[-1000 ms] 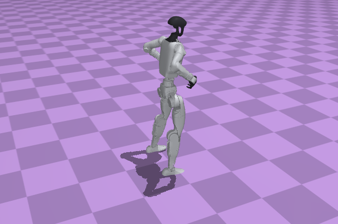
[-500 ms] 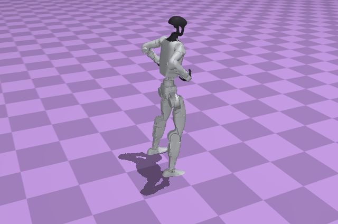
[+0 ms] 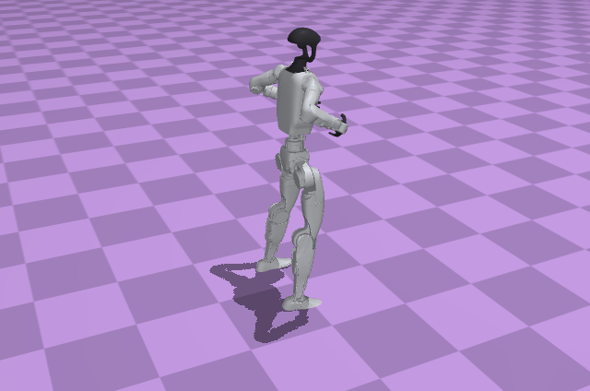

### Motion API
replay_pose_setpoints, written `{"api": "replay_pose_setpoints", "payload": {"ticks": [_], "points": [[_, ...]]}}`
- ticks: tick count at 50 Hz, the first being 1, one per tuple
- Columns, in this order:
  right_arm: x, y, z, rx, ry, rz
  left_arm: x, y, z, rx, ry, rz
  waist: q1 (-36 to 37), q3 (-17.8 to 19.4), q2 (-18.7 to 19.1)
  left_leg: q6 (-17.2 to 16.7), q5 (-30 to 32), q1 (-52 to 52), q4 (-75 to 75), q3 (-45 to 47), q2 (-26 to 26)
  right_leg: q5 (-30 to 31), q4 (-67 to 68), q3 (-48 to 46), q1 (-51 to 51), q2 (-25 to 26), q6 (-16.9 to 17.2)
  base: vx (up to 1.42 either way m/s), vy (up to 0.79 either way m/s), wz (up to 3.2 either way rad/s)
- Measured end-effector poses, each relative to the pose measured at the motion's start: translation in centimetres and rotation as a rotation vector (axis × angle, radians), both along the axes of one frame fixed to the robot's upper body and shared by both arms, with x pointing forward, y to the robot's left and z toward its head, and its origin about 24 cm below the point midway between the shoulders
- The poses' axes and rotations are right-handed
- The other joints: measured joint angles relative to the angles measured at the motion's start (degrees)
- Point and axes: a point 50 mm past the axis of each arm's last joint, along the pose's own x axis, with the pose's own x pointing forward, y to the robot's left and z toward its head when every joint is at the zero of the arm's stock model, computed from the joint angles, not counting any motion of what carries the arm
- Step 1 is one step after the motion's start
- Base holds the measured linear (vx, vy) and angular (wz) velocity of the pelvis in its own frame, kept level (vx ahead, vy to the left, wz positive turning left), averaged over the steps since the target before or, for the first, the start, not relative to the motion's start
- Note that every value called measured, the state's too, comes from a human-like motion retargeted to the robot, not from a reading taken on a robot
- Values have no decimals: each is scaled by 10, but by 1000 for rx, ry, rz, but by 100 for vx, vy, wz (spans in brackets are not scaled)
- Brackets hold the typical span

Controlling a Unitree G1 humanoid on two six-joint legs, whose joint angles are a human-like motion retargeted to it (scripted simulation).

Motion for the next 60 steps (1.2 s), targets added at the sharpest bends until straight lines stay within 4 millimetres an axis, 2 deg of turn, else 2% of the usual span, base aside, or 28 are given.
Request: {"api": "replay_pose_setpoints", "payload": {"ticks": [2, 5, 9, 13, 16, 18, 21, 24, 26, 30, 35, 37, 40, 45, 48, 51, 57, 60], "points": [[0, 3, 0, -5, -4, 17, 0, -2, 2, -11, -11, -2, 1, -2, 0, 0, -1, 1, 0, 1, 1, -1, 0, 1, 1, 1, 0, 0, 0, 0], [1, 0, -4, -80, -37, 1, 4, 6, 0, 32, -38, 81, 4, -4, 2, 1, -3, 3, 1, 5, 5, -5, 18, 2, -9, 5, 0, 0, 0, 0], [5, -9, -2, -310, -165, 25, 12, 22, 3, 237, -154, 177, 4, -2, 1, 0, -5, 9, 0, 6, 3, -6, 1, 3, 6, 2, 0, 0, 0, 0], [18, -11, 22, -500, -375, 62, 21, 25, 24, 362, -316, 192, 5, -2, 1, 0, -5, 13, -1, 7, 3, -7, 1, 3, 9, 3, 0, 0, 0, 0], [29, -6, 49, -549, -567, -3, 27, 16, 48, 330, -450, 231, 8, -7, 3, 0, -5, 14, -3, 7, 4, -7, 0, 2, 10, 4, 0, 0, 0, 0], [34, 0, 64, -473, -643, -82, 30, 7, 62, 222, -496, 261, 9, -12, 4, 1, -5, 15, -5, 7, 4, -7, -1, 2, 11, 3, 0, 0, 0, 0], [37, 17, 74, -148, -600, -155, 29, -12, 75, -65, -445, 228, 7, -22, 5, 3, -6, 16, -6, 5, 1, -7, -5, 1, 13, 1, 0, 0, 0, 0], [34, 42, 79, 206, -484, -82, 25, -33, 83, -283, -389, 87, 3, -35, 4, 5, -7, 16, -7, 3, -2, -8, -8, -1, 15, -2, 0, 0, 0, 0], [32, 55, 84, 332, -456, -4, 23, -45, 87, -332, -398, -2, 1, -43, 3, 6, -8, 16, -8, 1, -3, -9, -9, -2, 17, -4, 0, 0, 0, 0], [34, 67, 92, 357, -524, 23, 27, -56, 95, -335, -455, -37, 2, -56, 2, 8, -8, 18, -11, -2, -7, -12, -12, -5, 21, -7, 0, 0, 0, 0], [40, 66, 105, 352, -628, -18, 35, -55, 113, -423, -541, 9, 5, -68, 1, 8, -9, 23, -14, -4, -8, -13, -15, -9, 27, -9, 0, 0, 0, 0], [42, 66, 111, 412, -639, -27, 37, -54, 121, -506, -544, 1, 5, -74, 0, 9, -10, 25, -15, -5, -10, -14, -17, -10, 30, -11, 0, 0, 0, 0], [44, 72, 121, 602, -608, 4, 36, -59, 135, -651, -551, -73, 2, -86, -1, 13, -12, 27, -16, -6, -14, -16, -20, -11, 34, -15, 0, 0, 0, 0], [36, 97, 147, 946, -595, 234, 26, -80, 161, -839, -647, -306, -4, -104, 0, 19, -17, 32, -17, -9, -21, -21, -22, -12, 42, -23, 0, 0, 0, 0], [36, 110, 160, 996, -680, 308, 26, -92, 171, -899, -693, -362, -10, -105, 1, 23, -19, 39, -18, -10, -27, -25, -21, -13, 49, -29, 0, 0, 0, 0], [37, 118, 168, 1027, -753, 309, 26, -98, 176, -936, -728, -367, -14, -110, 1, 27, -21, 45, -21, -7, -32, -25, -26, -10, 54, -35, 0, 0, 0, 0], [47, 117, 188, 1086, -912, 227, 38, -95, 196, -962, -866, -271, -28, -102, 2, 31, -23, 52, -20, -14, -40, -33, -19, -17, 64, -44, 0, 1, 1, 6], [47, 117, 198, 1134, -944, 229, 36, -98, 207, -988, -896, -305, -29, -103, 1, 34, -23, 56, -20, -15, -44, -35, -18, -18, 68, -48, 0, 0, 0, 0]]}}
